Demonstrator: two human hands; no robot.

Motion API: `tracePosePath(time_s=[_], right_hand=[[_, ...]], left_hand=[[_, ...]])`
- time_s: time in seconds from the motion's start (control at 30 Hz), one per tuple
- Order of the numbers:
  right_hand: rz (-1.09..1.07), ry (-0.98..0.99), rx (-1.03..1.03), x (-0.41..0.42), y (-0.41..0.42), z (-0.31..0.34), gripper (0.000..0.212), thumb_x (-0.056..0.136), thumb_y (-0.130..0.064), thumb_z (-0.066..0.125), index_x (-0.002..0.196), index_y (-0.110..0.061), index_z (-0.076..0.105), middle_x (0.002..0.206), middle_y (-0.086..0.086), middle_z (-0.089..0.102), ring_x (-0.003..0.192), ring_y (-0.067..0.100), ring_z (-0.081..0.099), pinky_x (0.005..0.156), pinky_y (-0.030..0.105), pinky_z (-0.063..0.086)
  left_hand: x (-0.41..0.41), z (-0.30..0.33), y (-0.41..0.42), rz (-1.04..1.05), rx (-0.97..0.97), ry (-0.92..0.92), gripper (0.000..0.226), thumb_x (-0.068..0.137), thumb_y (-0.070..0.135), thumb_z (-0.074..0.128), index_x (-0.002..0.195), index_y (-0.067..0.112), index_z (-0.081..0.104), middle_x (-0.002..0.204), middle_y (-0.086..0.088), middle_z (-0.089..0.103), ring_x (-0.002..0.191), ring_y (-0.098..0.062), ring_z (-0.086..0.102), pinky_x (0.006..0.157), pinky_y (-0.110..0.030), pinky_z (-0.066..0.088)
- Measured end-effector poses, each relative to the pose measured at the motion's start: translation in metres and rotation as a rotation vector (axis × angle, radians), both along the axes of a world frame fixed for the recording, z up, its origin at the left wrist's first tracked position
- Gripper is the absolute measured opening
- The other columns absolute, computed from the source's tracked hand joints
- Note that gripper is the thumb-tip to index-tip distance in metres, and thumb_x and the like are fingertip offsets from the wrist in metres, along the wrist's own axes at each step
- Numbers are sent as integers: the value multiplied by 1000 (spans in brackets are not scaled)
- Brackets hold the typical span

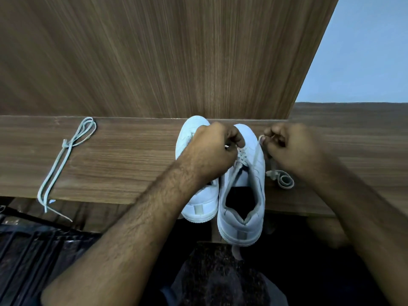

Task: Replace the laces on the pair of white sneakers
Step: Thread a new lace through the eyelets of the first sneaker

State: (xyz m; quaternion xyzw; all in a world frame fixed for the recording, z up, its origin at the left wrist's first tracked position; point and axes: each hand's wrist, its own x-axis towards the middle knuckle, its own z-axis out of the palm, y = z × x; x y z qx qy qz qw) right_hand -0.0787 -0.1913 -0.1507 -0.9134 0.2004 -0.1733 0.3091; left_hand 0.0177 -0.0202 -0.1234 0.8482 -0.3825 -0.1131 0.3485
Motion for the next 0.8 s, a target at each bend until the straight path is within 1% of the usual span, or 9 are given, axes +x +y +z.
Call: tracePosePath(time_s=[0.07, 0.2, 0.27, 0.37, 0.4, 0.47, 0.57, 0.63, 0.8], right_hand=[[10, -72, 219, 4, 10, -1, 21, 97, -13, 58, 97, -33, 68, 83, -17, 74, 78, 8, 71, 75, 34, 59], [68, -386, 392, 6, 22, 11, 34, 99, -6, 55, 124, -27, 65, 123, -12, 68, 107, -2, 62, 85, 16, 49], [133, -460, 419, 6, 26, 17, 35, 101, -6, 52, 131, -22, 62, 128, -8, 65, 113, -3, 60, 88, 16, 50], [249, -394, 455, 7, 30, 15, 38, 102, -18, 50, 140, -20, 54, 131, 0, 63, 129, 10, 56, 109, 39, 46], [279, -353, 453, 7, 31, 12, 39, 102, -23, 50, 141, -22, 52, 129, 3, 64, 130, 16, 56, 110, 43, 44], [297, -313, 452, 8, 30, 10, 38, 104, -25, 49, 141, -21, 51, 128, 1, 64, 121, 13, 61, 102, 36, 50], [232, -330, 389, 9, 24, 8, 34, 104, -26, 50, 137, -20, 53, 119, -1, 65, 95, 0, 65, 75, 17, 53], [219, -305, 268, 8, 20, 7, 33, 103, -33, 51, 135, -23, 55, 112, -9, 63, 92, 0, 64, 77, 23, 54], [204, -232, -131, -1, 22, 13, 37, 101, -46, 43, 134, -32, 52, 107, -18, 62, 92, -1, 60, 77, 36, 53]], left_hand=[[-6, -2, -7, 3, -137, 234, 25, 90, 5, 56, 100, 21, 71, 93, -2, 76, 85, -7, 68, 82, -29, 56], [-14, 6, -15, 40, -347, 652, 12, 97, 4, 57, 105, 11, 62, 110, -24, 71, 82, -18, 68, 65, -25, 49], [-15, 7, -16, -33, -346, 671, 12, 96, 3, 59, 108, 3, 61, 97, -25, 71, 73, -16, 68, 56, -20, 46], [-16, 4, -16, -178, -334, 521, 5, 97, 1, 58, 102, 1, 61, 64, 3, 64, 55, -3, 55, 51, -16, 42], [-16, 3, -17, -180, -346, 474, 6, 96, 1, 58, 100, 6, 60, 62, 3, 63, 57, -4, 56, 54, -21, 47], [-15, 2, -18, -106, -368, 424, 12, 94, 8, 62, 103, 12, 55, 68, -12, 68, 62, -13, 62, 60, -38, 56], [-9, 1, -15, 29, -406, 477, 22, 96, 15, 67, 109, 7, 52, 64, -11, 68, 50, -12, 57, 50, -27, 45], [-8, 2, -15, 56, -427, 524, 24, 95, 15, 68, 110, 4, 53, 71, -21, 69, 55, -18, 55, 51, -25, 40], [-8, 0, -18, 119, -398, 617, 23, 93, 7, 66, 113, 1, 57, 72, -11, 66, 49, -7, 54, 43, -18, 39]])
